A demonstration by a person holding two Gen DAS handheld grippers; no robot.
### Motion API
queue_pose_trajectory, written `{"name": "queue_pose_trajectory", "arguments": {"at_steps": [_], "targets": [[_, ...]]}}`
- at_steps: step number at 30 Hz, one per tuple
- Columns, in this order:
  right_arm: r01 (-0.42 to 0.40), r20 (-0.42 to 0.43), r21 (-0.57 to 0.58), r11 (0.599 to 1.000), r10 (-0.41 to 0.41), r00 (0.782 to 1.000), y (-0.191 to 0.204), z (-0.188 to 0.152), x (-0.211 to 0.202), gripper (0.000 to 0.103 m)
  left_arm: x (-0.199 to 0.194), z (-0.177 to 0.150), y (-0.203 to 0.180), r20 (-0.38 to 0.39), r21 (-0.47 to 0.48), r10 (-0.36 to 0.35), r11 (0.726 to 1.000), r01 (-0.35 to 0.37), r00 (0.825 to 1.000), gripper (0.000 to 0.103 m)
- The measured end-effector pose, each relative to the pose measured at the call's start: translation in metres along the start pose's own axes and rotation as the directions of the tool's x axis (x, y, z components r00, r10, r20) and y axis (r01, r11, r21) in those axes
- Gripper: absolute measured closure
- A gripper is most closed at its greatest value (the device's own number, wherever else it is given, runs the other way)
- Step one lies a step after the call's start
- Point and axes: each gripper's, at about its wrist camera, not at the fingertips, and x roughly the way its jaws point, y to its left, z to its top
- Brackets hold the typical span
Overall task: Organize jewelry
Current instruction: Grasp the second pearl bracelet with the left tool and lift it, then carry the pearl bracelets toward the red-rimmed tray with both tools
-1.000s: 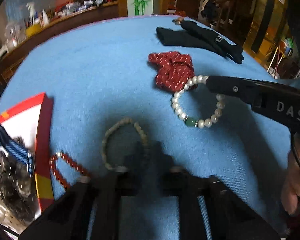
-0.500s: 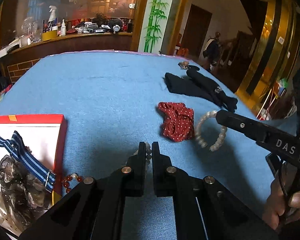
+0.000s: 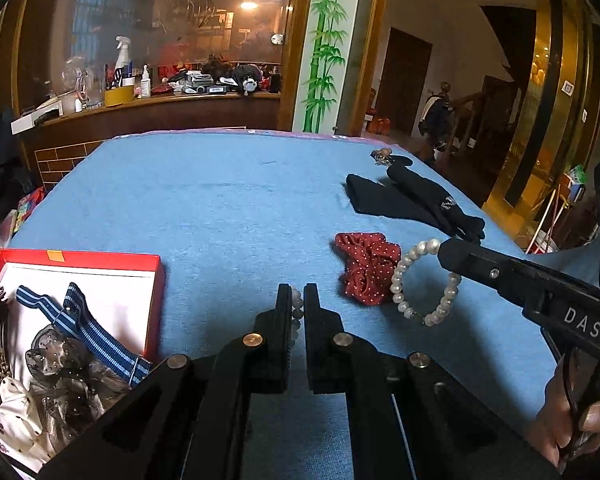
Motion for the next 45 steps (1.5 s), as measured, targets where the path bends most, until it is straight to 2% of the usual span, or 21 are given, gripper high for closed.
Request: {"name": "queue_pose_trajectory", "arguments": {"at_steps": [10,20,45], "targets": [[0.009,-0.016,-0.023,1.0,-0.009,1.0,0.0043,-0.0037,0.006,0.093,-0.0029,-0.0011,-0.0067,0.009,0.032,0.012,0.999,-0.012,1.0,0.098],[0.055,0.001,-0.013,0.998,-0.055,0.999,0.0023,-0.0026,0.0062,0.093,-0.0042,-0.0019,-0.0084,0.008,0.037,0.004,0.999,-0.005,1.0,0.098],[0.059,0.001,-0.005,0.998,-0.059,0.998,-0.0009,-0.002,0.0045,0.093,-0.0036,-0.0007,-0.0073,0.004,0.035,0.006,0.999,-0.006,1.0,0.098]]}}
